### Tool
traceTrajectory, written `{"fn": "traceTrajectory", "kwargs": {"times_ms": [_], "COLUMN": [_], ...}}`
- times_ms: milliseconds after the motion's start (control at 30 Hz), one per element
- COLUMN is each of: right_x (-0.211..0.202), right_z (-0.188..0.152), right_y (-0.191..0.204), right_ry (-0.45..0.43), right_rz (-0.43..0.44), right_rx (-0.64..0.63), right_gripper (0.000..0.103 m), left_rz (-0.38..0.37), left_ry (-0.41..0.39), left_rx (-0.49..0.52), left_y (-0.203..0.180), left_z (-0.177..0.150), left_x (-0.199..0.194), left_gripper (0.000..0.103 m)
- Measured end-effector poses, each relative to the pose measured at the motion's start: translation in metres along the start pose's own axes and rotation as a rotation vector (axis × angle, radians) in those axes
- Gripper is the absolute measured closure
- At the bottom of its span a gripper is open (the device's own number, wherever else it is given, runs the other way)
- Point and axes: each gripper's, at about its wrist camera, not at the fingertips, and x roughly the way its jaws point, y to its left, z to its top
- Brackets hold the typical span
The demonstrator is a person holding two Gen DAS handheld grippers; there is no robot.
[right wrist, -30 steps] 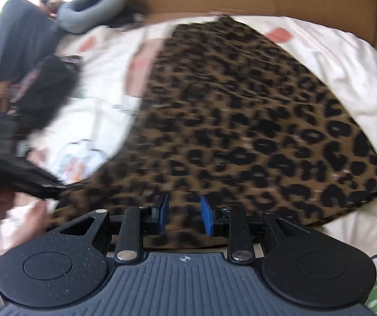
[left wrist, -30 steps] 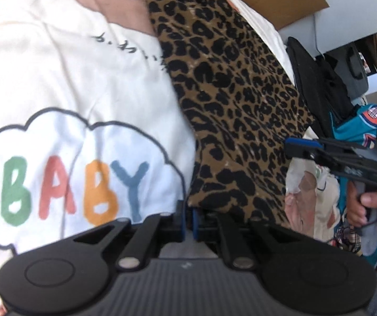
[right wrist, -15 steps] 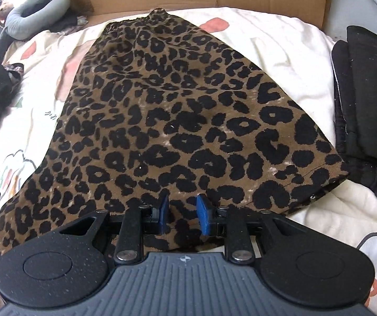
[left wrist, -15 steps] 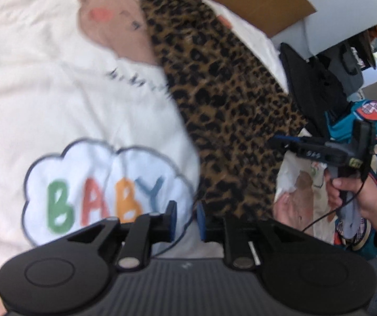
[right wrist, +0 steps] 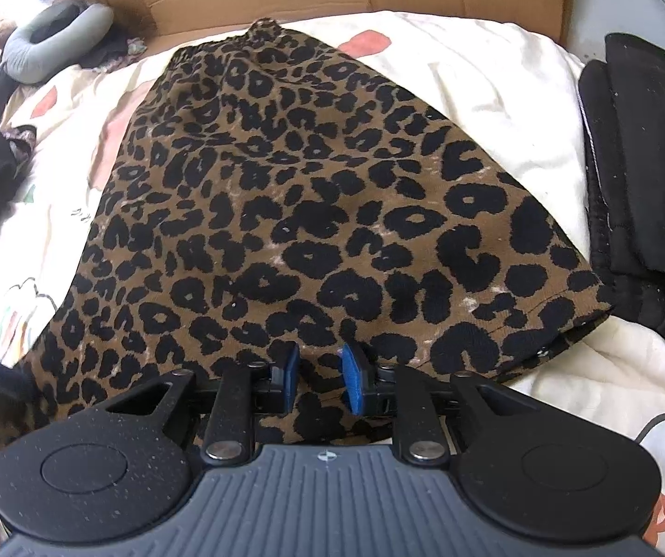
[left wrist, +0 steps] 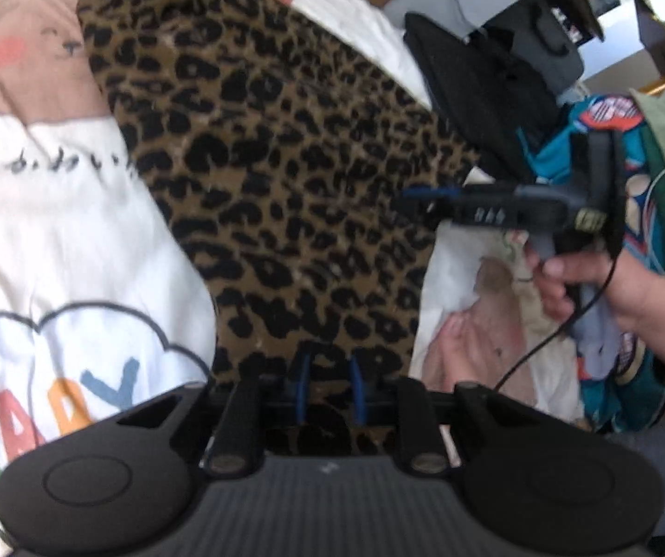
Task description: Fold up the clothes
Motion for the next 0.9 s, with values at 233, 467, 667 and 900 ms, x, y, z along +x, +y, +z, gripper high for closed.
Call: {"fn": "traceTrajectory", "kwargs": {"times_ms": [233,467,667,900], "right_x": [-0.001,-0.007,-0.021,-0.035], "right_z": [0.0,0.003,0.007,0.015], "right_y": [-0.011,-0.02,-0.036,-0.065], "right_ry": [-0.012,-0.032,-0.086,-0.135], "right_rz": [0.003,-0.038,-0.132,-0.225], "right_rx": [0.04,0.052,0.081,0.151], "right_gripper": [0.092,0.092,0.092,0.091], "left_rz": [0.021,0.02,0.046,0.109], "left_ry": [0.039,0.067,0.023,-0.043], "left_rx": [-0.002,0.001,0.021,-0.008], "left_y": [0.003,0.003,0.009,0.02], "left_z": [-0.018,-0.029,-0.03,-0.023], "left_x": [0.011,0.013,-0.02,-0.036], "left_gripper": [0.084,0.084,0.077,0.069]}}
